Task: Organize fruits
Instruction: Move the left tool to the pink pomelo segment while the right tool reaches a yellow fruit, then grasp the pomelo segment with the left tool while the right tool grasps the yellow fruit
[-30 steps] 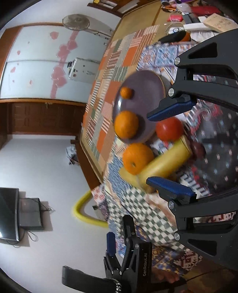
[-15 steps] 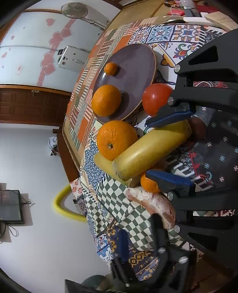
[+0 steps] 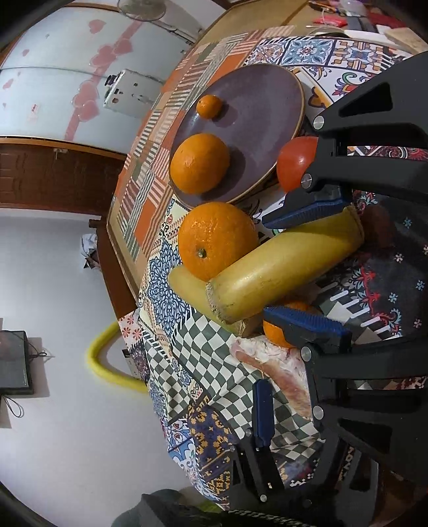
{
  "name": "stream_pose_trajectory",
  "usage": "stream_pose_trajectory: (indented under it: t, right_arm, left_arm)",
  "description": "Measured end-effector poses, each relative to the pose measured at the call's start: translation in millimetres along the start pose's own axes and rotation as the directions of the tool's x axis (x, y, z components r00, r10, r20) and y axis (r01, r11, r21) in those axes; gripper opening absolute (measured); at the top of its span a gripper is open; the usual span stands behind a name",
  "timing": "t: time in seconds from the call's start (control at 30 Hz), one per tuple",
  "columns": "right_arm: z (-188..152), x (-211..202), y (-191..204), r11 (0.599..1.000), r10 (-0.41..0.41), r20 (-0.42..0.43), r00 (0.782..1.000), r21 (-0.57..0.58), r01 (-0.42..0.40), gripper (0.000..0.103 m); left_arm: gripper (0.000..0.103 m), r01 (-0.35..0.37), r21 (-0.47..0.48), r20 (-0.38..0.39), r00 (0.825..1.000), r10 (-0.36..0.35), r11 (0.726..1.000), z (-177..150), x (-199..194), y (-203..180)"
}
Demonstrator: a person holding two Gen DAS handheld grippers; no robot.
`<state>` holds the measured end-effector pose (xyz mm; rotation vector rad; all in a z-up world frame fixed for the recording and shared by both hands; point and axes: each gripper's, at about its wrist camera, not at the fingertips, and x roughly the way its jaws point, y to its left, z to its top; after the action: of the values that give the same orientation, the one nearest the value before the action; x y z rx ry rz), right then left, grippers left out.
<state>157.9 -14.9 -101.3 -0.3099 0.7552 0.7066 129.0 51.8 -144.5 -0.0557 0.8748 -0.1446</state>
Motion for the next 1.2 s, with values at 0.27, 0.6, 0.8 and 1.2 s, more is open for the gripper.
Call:
stream_pose_trajectory:
  t: [0.27,0.6,0.8,1.2]
  right_arm:
    - [-9,-7,-3,1.0,0.004,-0.018,1.0,0.01,-0.004,0.041]
    - [-15,-4,-8,1.0,0.017,-0.067,0.998,-0.019,-0.018,0.04]
    - [-12,9,1,0.998,-0.003,-0.085,0.996,-0.067,-0.003,0.045]
    - [-10,3,2,0.999,0.039,-0.046,0.998,-0.031,-0.041,0.037]
  left_arm:
    - [0.042,0.006,0.0,0.007,1.0,-0.006,1.0,-9,-9,14]
    - [0.043,-0.014,0.021,-0.004,1.0,0.015,1.0,-11,-11,15]
    - [0.048,-0.019,-0.011,-0.019,1.0,0.019,1.0,-7,1,17]
    - [0.042,-0.031,0.006,0.017,0.999,0.031,0.999,-9,0,18]
